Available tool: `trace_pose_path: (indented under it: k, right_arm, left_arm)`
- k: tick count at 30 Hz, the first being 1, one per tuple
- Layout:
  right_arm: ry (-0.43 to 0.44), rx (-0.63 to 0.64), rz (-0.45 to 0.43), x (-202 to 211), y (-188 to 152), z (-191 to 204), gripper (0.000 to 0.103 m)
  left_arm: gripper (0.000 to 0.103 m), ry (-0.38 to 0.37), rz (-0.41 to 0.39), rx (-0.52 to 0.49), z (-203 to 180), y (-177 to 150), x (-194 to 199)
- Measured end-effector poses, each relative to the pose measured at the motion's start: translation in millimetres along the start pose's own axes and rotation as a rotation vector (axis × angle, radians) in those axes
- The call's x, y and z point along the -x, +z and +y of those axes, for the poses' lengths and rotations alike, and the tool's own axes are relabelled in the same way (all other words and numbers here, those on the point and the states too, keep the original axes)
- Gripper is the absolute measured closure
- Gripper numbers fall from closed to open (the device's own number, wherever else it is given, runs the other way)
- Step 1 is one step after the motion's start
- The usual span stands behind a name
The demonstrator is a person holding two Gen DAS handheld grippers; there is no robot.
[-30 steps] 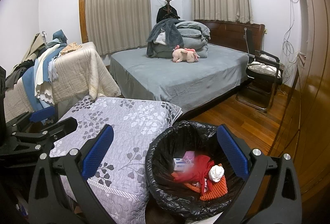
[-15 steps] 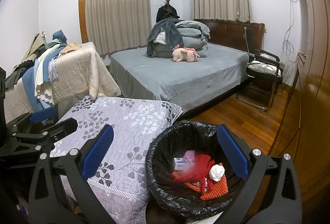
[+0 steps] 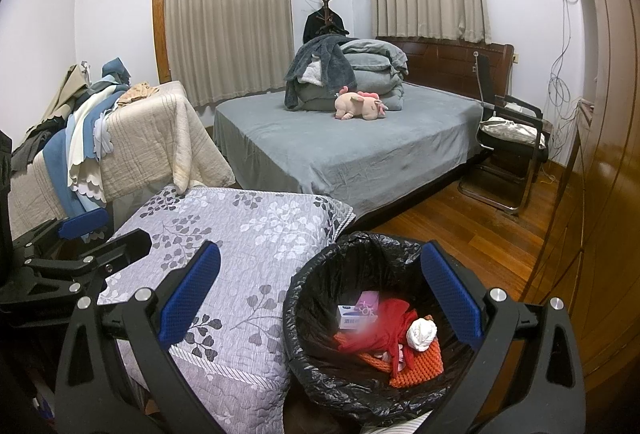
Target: Collect trash
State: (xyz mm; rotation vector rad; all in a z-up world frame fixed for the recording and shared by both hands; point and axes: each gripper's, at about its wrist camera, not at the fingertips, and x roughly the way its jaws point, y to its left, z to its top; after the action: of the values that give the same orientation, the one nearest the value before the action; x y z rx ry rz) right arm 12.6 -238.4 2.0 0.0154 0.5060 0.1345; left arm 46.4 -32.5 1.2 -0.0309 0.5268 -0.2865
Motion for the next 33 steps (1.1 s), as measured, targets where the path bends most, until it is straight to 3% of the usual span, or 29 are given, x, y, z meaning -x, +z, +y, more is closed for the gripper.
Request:
trace_pose_path:
  k: [33]
  right_arm:
    - [0.001, -0.001, 0.003, -0.7, 0.7, -0.4, 0.005]
  left_arm:
    - [0.006, -0.005, 0.011, 0.006, 3.1, 0.4, 3.4]
